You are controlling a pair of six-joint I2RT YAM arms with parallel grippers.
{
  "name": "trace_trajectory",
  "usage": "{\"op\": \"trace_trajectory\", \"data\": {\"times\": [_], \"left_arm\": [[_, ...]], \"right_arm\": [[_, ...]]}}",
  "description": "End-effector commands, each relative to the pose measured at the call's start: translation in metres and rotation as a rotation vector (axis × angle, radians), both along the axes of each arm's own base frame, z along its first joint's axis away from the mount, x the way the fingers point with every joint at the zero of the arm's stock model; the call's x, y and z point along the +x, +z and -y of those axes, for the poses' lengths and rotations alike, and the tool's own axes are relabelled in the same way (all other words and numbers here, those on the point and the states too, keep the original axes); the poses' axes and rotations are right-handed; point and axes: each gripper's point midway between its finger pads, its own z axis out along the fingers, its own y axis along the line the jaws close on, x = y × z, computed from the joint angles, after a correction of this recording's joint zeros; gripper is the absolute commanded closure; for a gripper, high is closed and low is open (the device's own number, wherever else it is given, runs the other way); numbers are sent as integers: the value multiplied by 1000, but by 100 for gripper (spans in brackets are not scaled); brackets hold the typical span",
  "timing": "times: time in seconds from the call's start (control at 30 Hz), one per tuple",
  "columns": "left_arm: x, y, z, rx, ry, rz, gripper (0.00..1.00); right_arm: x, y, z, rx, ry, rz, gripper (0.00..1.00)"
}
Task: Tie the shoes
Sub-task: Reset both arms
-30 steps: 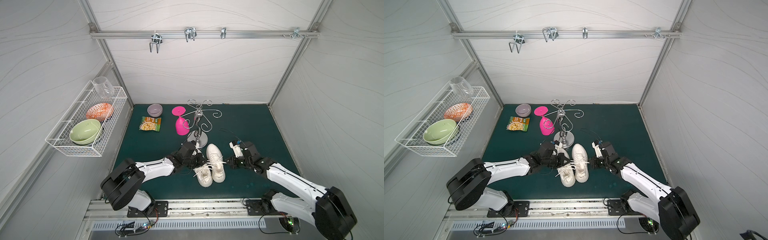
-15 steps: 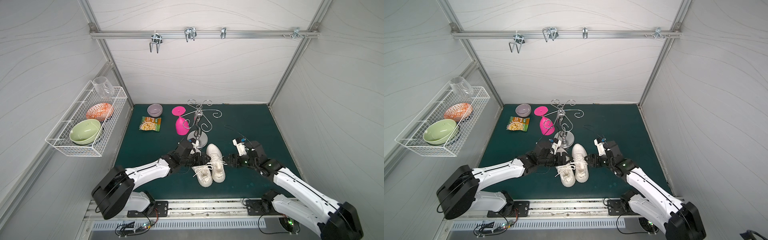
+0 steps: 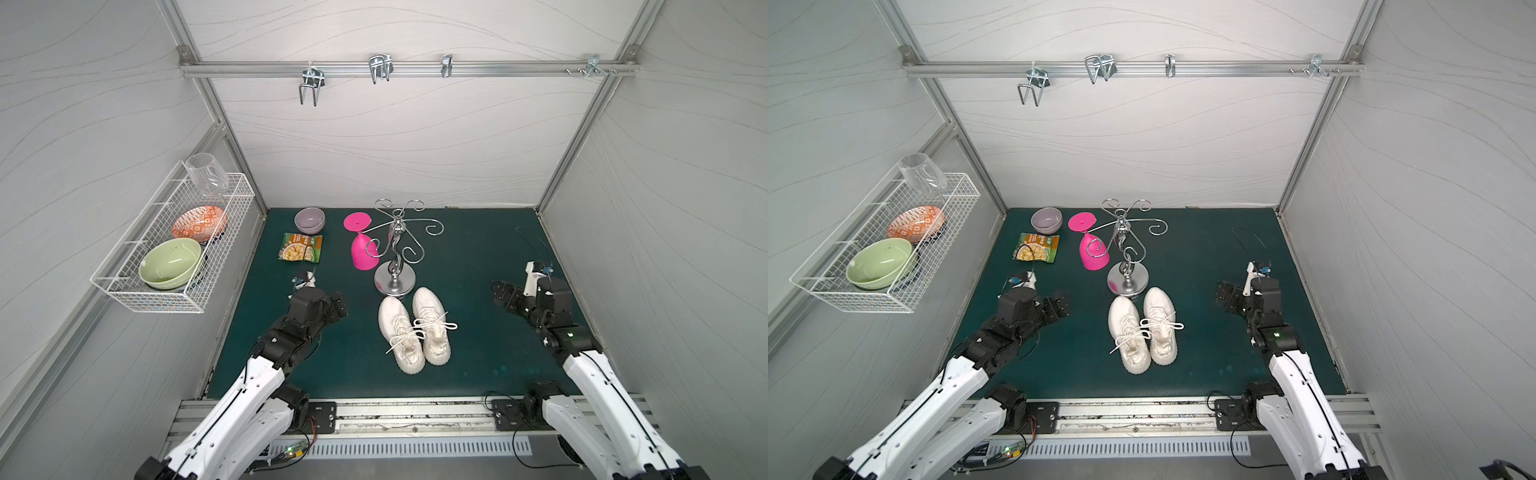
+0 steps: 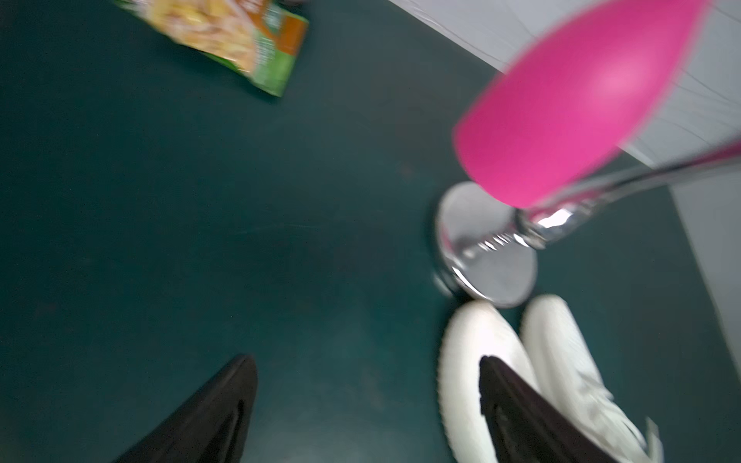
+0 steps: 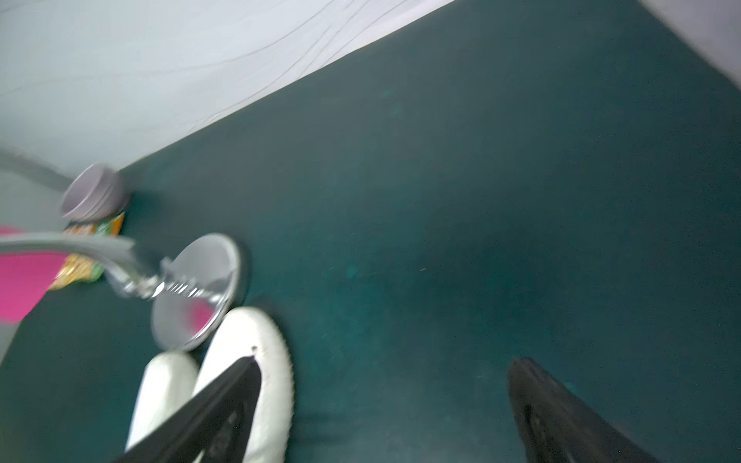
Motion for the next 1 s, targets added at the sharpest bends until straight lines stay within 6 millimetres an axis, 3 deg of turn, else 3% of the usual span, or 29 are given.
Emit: {"op": "trace_trajectory", "data": {"times": [0.0, 0.1, 0.2, 0.3, 0.4, 0.47, 0.53, 0.57, 0.67, 0.73, 0.77, 0.8, 0.97], "left_arm": [[2, 4, -65, 264, 209, 57, 0], [23, 17, -85, 371, 273, 178, 0], [51, 18, -74, 476, 181, 353, 0], [75, -8, -57, 480, 50, 369, 0], [101, -6, -41, 503, -50, 438, 0], [118, -20, -43, 512, -71, 410, 0], [124, -37, -50, 476, -60, 392, 0], [125, -32, -60, 477, -5, 408, 0], [141, -48, -72, 430, 13, 248, 0], [140, -47, -75, 368, -9, 267, 0], [139, -48, -75, 366, -9, 258, 0], [139, -47, -75, 371, -8, 273, 0], [140, -47, -74, 374, -15, 269, 0]], "right_arm": [[12, 0, 48, -80, -215, 73, 1], [19, -4, 75, -179, -334, 143, 1], [26, -20, 83, -245, -354, 186, 1], [41, -32, 71, -271, -258, 256, 1], [57, -37, 58, -282, -176, 272, 1], [69, -38, 50, -287, -128, 310, 1], [80, -38, 47, -336, -84, 315, 1], [84, -37, 47, -336, -83, 328, 1], [97, -61, 40, -324, -24, 290, 1], [110, -72, 31, -331, 34, 269, 1], [112, -81, 26, -328, 76, 160, 1], [122, -79, 24, -311, 93, 154, 1], [120, -80, 25, -278, 120, 150, 1]]}}
